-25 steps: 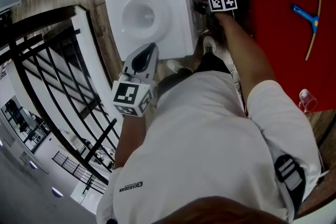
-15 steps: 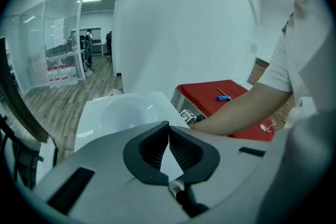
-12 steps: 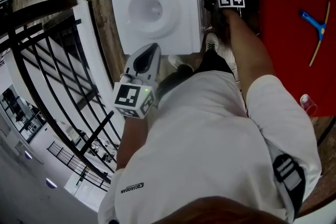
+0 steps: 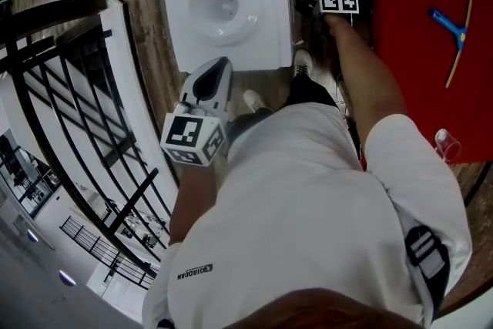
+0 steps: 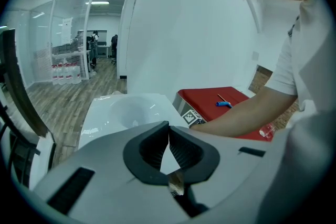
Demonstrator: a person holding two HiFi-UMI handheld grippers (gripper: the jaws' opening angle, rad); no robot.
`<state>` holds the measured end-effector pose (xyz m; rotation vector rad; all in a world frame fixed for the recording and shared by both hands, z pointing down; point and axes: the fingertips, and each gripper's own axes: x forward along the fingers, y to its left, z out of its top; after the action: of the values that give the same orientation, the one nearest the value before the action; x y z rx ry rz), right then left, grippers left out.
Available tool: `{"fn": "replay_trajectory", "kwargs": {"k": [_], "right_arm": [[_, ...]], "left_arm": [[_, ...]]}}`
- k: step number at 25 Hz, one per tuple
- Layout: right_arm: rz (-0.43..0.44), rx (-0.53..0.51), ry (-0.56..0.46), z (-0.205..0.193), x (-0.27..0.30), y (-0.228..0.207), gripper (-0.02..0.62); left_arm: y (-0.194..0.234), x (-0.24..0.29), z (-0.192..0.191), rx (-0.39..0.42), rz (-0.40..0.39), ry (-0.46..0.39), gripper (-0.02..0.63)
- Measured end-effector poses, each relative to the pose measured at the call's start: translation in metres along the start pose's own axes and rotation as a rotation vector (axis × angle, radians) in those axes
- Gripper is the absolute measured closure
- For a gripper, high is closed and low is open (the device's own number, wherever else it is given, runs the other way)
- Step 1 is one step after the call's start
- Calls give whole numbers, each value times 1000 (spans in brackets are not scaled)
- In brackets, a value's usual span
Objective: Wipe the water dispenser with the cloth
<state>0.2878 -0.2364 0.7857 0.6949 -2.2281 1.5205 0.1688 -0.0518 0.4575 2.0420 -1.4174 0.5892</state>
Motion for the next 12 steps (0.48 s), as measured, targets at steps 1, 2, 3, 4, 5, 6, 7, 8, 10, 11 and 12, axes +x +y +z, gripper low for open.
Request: {"fn": "replay_trajectory", "kwargs": {"k": [1,2,3,4,5,6,7,8,10,11,12], "right_arm": [[6,0,-11,-1,-6,3,526],[13,3,-25,-2,-13,8,526],[21,6,-40,-5,-21,13,526],[29,8,-56,-8,-29,20,526],[36,7,-72,-11,-37,27,526],[40,3,-89,-14,-45,33,526],[43,-2,-107,-16,-54,38,526],[42,-4,-127,-18,-64,43,526],[40,0,-175,-22,-85,55,526],[41,6,-206,-25,-97,63,526],[44,14,-242,-27,-108,73,526]], "left_arm": [[0,-1,-2,-2,-2,-3,606],[1,-4,-4,-5,-4,-7,605],[2,-8,-6,-9,-6,-10,605],[3,-12,-9,-13,-8,-15,605],[5,-18,-11,-15,-11,-21,604],[6,-23,-13,-15,-15,-28,606],[6,-28,-15,-13,-21,-35,605],[6,-34,-18,-9,-29,-41,605],[5,-47,-25,4,-50,-51,605],[5,-55,-30,11,-60,-55,604],[6,-64,-35,18,-69,-61,606]]}}
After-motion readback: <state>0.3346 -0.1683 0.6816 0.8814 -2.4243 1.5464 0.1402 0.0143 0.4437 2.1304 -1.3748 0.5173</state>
